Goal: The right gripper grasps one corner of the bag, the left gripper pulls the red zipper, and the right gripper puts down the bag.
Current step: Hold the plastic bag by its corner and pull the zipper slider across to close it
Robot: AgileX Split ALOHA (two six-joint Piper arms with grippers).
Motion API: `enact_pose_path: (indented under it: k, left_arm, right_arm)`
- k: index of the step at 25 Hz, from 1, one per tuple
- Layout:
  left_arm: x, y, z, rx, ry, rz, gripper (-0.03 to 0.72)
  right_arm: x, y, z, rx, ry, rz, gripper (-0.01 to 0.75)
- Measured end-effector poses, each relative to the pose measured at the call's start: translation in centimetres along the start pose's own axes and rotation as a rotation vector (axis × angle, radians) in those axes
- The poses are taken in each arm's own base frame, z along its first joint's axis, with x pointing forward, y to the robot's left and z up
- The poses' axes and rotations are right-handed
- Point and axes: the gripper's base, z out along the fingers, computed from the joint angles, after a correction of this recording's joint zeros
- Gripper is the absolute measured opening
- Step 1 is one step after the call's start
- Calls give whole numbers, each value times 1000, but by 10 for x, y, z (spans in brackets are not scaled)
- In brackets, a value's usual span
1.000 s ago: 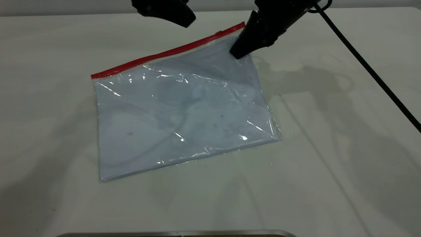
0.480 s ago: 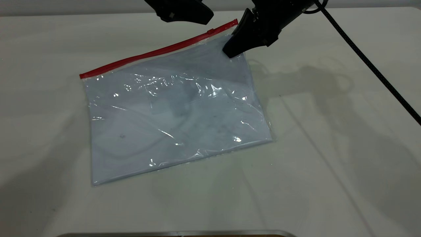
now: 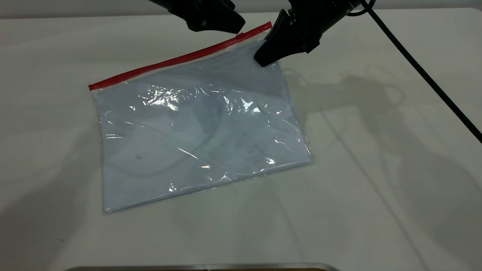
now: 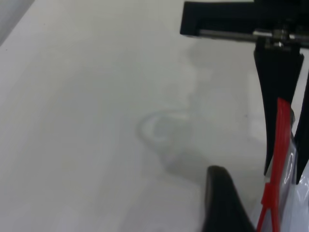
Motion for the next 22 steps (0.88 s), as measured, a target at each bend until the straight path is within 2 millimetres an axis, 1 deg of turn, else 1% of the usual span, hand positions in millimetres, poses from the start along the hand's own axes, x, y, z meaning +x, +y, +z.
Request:
enact_pose_path:
  k: [6,12,15,18,22]
  left_arm:
    - [0,0,0,5,-2,-41,383]
    - [-1,-2,0,18,-9,-45,360]
    - [-1,-2,0,23,-12,-63,360]
    - [-2,-3,0,32,-15,-126,372]
    - [-1,-3,0,36,-10,-250,451]
  right_arm:
    - [0,0,0,0,0,0,33]
    - [0,0,0,-1,0,0,33]
    - [0,0,0,-1,0,0,33]
    - [0,0,0,-1,-1,0,33]
    - [0,1,0,-7,-2,0,33]
